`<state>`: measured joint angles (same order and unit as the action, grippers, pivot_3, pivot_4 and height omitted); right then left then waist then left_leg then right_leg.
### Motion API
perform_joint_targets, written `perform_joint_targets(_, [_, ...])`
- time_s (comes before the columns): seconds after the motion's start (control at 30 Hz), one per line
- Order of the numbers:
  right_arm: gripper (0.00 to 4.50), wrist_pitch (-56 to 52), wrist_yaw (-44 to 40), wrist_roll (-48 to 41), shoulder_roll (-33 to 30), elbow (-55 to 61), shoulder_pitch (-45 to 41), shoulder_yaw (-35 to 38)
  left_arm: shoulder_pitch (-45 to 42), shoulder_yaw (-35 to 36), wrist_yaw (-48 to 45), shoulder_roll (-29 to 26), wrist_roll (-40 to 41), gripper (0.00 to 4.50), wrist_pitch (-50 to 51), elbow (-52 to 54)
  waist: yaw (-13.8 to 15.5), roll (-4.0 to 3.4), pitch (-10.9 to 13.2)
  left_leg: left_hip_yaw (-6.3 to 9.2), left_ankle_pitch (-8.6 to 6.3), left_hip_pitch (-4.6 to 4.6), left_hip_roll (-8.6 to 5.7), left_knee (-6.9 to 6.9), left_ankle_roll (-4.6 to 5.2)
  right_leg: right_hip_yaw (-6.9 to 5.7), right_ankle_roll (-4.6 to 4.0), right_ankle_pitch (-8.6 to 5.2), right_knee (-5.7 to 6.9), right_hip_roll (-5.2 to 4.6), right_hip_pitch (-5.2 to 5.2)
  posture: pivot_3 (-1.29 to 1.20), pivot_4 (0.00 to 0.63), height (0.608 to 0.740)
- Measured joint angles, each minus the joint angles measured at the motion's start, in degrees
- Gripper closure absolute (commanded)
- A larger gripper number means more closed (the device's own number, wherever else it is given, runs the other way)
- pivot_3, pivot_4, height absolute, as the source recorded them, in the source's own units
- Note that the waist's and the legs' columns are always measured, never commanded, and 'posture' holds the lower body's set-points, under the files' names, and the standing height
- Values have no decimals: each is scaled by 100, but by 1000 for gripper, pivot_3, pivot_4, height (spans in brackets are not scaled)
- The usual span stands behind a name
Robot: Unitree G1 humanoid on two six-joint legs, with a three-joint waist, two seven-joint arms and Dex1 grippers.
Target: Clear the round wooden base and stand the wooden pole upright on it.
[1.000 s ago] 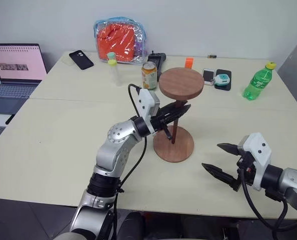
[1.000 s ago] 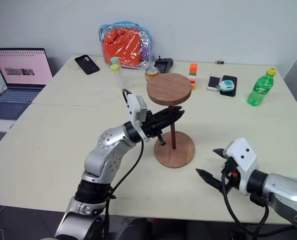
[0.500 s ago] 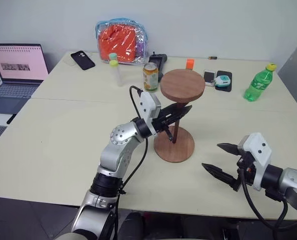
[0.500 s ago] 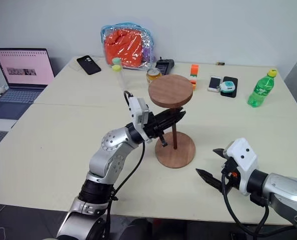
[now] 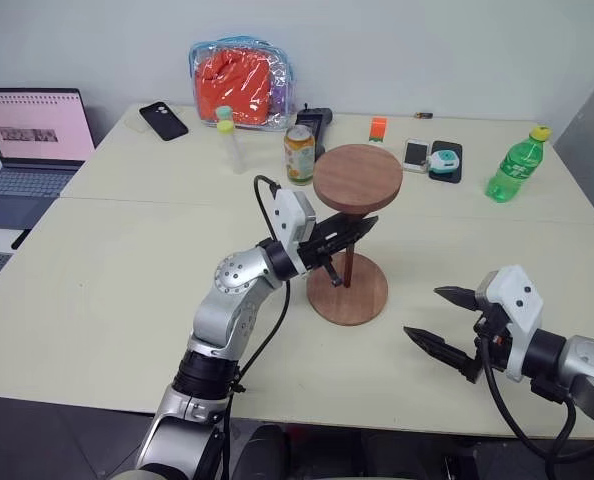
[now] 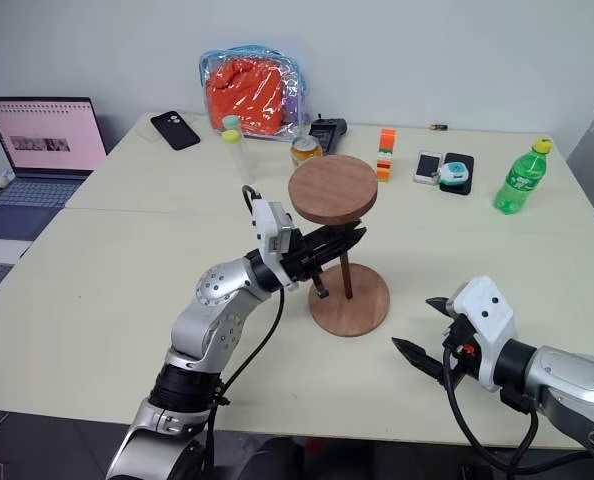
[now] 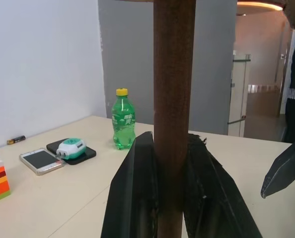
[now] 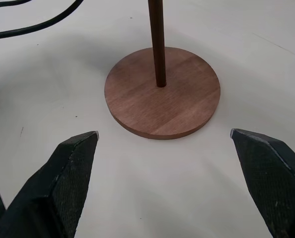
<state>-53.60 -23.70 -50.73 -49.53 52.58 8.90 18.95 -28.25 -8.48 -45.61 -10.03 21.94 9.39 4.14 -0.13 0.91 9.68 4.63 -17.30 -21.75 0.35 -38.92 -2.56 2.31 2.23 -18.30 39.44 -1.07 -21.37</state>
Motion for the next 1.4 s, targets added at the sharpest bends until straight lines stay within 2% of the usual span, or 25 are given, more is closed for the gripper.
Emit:
perform_joint_targets(0.43, [0, 158, -37, -5, 63, -5, -68, -2, 104, -227, 127, -145, -211, 4240, -132, 123, -2, -3, -16, 0, 0, 9, 1, 5, 1, 0, 0, 0, -6, 1, 9, 0, 150, 740])
perform_joint_targets(0.63, [0, 426, -121, -230, 211, -5, -323, -3, 28, -346, 266, -241, -289, 4240, -119, 61, -20, -1, -36, -4, -2, 57, 1, 18, 2, 3, 0, 0, -7, 7, 44, 0, 150, 740])
perform_joint_targets(0.73, [0, 463, -95, -293, 230, -5, -487, -5, -6, -370, 346, -251, -302, 4240, -119, -44, -23, -5, -42, -3, -4, 108, 4, 33, 4, 1, 0, 0, -46, 13, 112, 0, 150, 740])
perform_joint_targets(1.0, [0, 472, 4, -314, 198, -6, -552, -101, -67, -352, 584, -264, -292, 4240, -70, -246, -56, 4, -63, -2, -3, 115, 9, 57, 4, 7, 0, 0, -47, 16, 119, 0, 150, 740])
perform_joint_targets(1.2, [0, 472, 10, -316, 154, -6, -551, -131, 51, -353, 614, -367, -292, 4240, -70, -185, -126, 19, -82, -9, -3, 168, 13, 86, 3, 10, 2, -2, -52, 16, 136, 0, 150, 740])
perform_joint_targets(1.4, [0, 472, 12, -317, 125, -6, -550, -133, 78, -353, 636, -409, -292, 4240, -71, -89, -142, 20, -81, -12, -3, 179, 15, 94, 3, 14, 2, -3, -56, 17, 142, 0, 150, 740])
